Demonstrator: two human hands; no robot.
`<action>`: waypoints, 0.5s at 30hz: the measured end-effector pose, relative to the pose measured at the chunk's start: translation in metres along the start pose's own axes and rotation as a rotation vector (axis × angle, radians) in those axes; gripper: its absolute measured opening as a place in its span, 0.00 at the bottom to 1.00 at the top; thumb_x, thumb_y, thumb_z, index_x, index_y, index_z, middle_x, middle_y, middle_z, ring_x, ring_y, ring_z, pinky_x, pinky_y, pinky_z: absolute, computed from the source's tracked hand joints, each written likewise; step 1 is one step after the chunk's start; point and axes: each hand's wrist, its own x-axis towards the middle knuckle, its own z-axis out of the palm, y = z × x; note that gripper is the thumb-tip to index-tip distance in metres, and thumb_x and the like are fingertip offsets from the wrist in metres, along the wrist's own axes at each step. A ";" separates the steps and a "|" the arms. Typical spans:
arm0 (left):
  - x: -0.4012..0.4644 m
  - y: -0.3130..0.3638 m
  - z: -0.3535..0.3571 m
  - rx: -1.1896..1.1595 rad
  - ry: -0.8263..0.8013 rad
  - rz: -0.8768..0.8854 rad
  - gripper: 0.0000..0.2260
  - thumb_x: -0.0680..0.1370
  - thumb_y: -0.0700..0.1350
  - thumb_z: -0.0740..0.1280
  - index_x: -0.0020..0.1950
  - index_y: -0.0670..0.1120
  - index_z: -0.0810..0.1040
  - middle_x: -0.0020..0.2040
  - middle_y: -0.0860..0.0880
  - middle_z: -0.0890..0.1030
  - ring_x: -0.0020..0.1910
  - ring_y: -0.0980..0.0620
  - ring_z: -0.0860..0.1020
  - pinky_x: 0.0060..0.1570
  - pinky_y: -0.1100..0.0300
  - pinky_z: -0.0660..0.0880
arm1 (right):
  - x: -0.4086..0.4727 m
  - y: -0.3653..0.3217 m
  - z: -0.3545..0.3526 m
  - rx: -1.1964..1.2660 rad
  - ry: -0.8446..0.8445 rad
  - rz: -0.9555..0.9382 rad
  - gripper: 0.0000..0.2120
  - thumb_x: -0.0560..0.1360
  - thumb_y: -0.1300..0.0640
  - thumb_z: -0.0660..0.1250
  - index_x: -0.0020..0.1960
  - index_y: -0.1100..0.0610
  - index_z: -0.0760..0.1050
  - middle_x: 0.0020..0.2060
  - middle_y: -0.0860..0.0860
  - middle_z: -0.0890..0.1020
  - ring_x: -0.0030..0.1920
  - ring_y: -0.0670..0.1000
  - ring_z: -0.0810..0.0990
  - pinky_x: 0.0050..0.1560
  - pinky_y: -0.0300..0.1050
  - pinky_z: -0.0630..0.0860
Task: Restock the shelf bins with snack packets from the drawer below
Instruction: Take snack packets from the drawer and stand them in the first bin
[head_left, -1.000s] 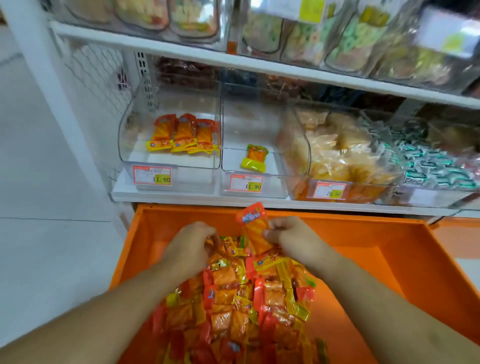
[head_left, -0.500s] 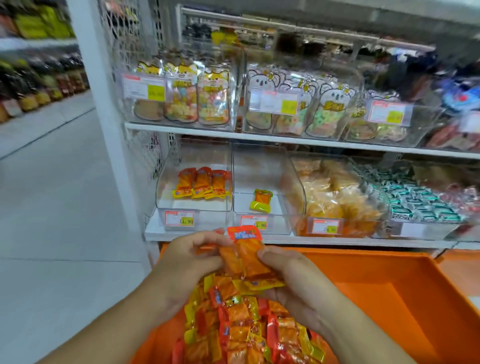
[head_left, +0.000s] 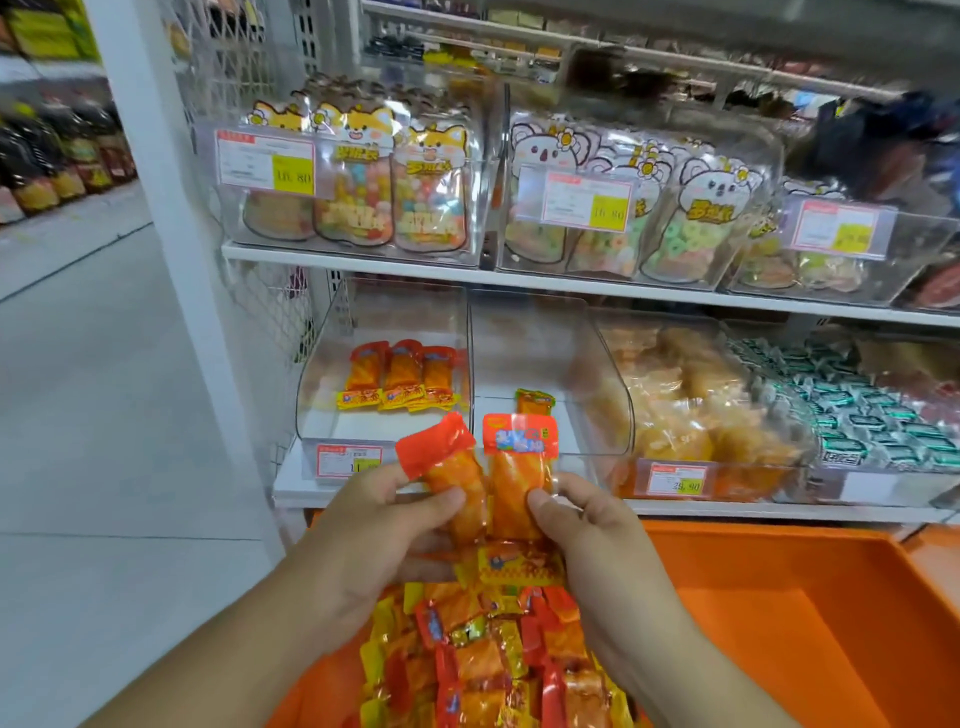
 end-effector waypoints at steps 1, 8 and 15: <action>0.002 0.003 -0.001 0.032 0.017 0.023 0.05 0.79 0.40 0.72 0.55 0.43 0.83 0.47 0.42 0.88 0.45 0.40 0.87 0.41 0.46 0.84 | 0.003 0.001 0.000 -0.009 0.011 -0.017 0.22 0.74 0.43 0.71 0.58 0.61 0.79 0.47 0.68 0.80 0.48 0.56 0.81 0.57 0.68 0.78; 0.009 0.005 -0.011 0.285 0.064 0.120 0.08 0.76 0.58 0.74 0.51 0.56 0.85 0.46 0.53 0.88 0.47 0.50 0.87 0.55 0.41 0.82 | 0.004 0.001 0.002 0.036 0.005 -0.022 0.25 0.74 0.45 0.73 0.53 0.68 0.76 0.45 0.71 0.77 0.47 0.58 0.76 0.54 0.61 0.73; 0.001 0.002 -0.006 0.302 0.017 0.123 0.15 0.75 0.58 0.75 0.51 0.47 0.82 0.45 0.49 0.87 0.48 0.48 0.86 0.57 0.41 0.82 | -0.005 0.001 0.010 0.010 -0.038 -0.038 0.24 0.75 0.45 0.73 0.54 0.67 0.79 0.51 0.77 0.73 0.46 0.61 0.78 0.63 0.79 0.69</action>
